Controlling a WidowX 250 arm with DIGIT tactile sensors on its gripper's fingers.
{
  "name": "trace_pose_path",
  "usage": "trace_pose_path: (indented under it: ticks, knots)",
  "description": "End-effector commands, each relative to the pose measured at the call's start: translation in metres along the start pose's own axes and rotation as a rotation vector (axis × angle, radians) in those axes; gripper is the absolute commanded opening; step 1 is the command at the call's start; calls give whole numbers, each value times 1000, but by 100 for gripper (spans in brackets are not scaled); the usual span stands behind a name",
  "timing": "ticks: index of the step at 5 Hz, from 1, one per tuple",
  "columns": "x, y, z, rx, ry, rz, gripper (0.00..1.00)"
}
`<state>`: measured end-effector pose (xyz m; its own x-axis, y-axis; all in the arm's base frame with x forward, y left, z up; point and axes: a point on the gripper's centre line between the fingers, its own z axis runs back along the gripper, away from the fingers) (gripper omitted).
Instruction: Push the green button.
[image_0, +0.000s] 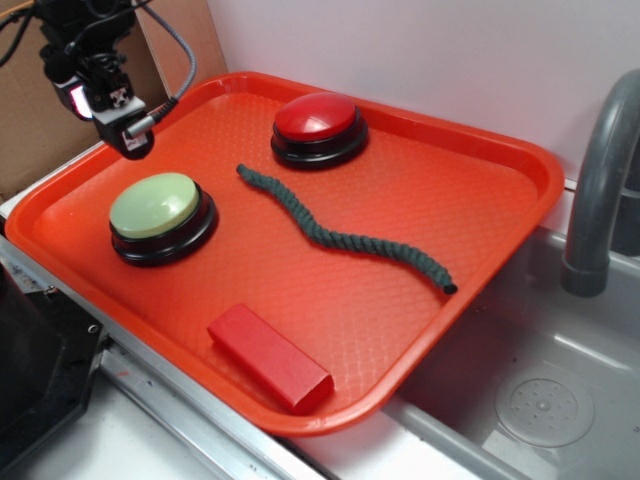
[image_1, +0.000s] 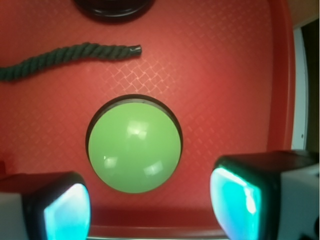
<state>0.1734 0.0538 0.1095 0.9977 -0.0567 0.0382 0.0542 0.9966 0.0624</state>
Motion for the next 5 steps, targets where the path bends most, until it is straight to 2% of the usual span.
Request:
trace_pose_path:
  ticks: [1, 4, 5]
  knots:
    - [12, -2, 18, -9, -29, 39, 100]
    - [13, -2, 29, -32, -34, 94, 100]
    - [13, -2, 33, -23, -49, 87, 100]
